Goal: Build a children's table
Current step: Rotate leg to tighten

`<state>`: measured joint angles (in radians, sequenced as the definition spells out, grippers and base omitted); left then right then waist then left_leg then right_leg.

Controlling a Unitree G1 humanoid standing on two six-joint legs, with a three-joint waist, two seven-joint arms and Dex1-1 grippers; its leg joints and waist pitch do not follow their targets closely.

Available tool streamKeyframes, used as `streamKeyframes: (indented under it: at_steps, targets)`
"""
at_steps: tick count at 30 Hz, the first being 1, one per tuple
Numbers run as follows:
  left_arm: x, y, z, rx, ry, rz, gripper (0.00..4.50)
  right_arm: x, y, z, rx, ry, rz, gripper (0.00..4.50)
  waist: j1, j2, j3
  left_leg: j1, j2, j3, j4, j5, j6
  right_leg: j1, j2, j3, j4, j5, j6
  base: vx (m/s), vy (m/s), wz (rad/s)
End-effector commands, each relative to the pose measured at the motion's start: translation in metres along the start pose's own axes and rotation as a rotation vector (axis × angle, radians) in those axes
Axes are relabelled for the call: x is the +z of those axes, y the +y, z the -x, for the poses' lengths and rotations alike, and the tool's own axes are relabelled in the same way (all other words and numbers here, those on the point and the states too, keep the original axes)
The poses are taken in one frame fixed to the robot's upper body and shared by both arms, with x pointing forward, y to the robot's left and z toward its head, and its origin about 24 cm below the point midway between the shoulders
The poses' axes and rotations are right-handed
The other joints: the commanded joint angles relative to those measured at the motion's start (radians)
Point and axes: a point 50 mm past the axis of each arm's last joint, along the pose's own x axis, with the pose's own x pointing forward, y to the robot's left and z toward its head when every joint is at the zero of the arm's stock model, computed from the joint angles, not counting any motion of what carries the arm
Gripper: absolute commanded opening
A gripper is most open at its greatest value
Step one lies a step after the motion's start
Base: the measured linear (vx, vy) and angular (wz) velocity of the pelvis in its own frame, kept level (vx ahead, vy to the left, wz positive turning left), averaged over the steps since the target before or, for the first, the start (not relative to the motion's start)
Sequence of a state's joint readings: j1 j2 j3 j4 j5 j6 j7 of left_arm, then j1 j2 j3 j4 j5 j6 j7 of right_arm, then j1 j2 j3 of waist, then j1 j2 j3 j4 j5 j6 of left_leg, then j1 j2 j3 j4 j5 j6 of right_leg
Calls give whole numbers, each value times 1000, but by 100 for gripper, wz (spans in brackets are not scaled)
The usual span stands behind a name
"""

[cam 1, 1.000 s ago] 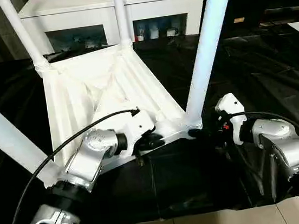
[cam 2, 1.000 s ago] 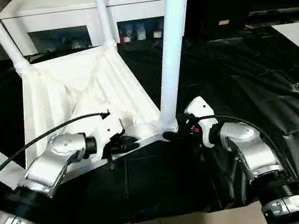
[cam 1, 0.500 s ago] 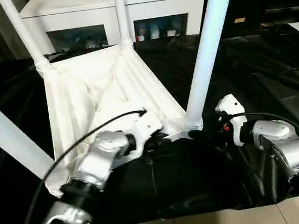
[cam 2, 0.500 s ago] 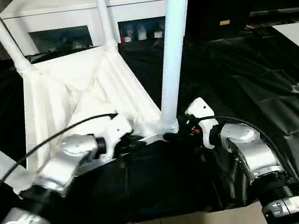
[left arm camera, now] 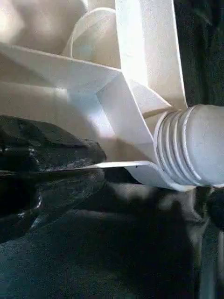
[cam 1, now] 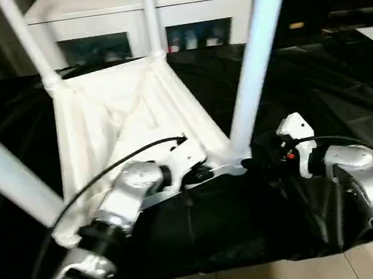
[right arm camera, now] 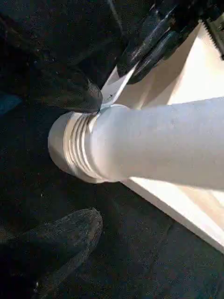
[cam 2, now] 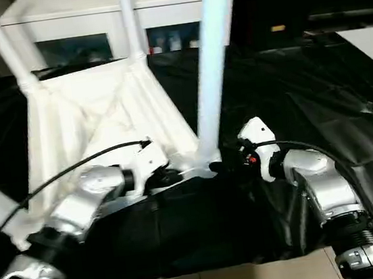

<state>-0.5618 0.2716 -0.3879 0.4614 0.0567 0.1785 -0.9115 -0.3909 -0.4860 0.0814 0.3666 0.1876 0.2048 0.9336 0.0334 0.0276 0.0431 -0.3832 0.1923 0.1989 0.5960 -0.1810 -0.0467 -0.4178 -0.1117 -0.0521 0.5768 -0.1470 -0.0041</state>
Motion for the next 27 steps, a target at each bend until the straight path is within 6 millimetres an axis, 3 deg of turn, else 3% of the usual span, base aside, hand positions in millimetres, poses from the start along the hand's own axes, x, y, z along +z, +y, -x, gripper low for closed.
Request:
streamKeyframes:
  at_steps: [1,8,17,20,27]
  targets:
    - [-14,-9,-1,-47,72,-3,0,1,-1,2,12,-21,-10,389,4,-9,-68,16,30,-13,-73,-252,72,53,-23,19,-54,-198,-227,0,0,0]
    - [-17,-9,2,-48,93,-17,0,-1,3,-5,74,-17,-20,446,5,-10,-65,18,30,-13,-76,-293,50,49,-24,19,-59,-262,-213,0,0,0]
    - [-13,-8,2,-40,78,-20,0,-3,4,-22,79,-13,-27,446,4,-11,-67,16,29,-14,-76,-270,50,49,-24,19,-55,-246,-220,0,0,0]
    - [-13,-8,2,-37,77,-19,0,0,4,-26,87,-44,-44,446,7,-17,-68,17,30,-13,-73,-252,60,49,-26,20,-51,-225,-226,0,0,0]
    - [-16,-9,4,-31,76,-8,0,-3,6,-30,98,-58,-52,378,11,-17,-69,16,30,-11,-72,-229,71,52,-26,19,-48,-204,-233,0,0,0]
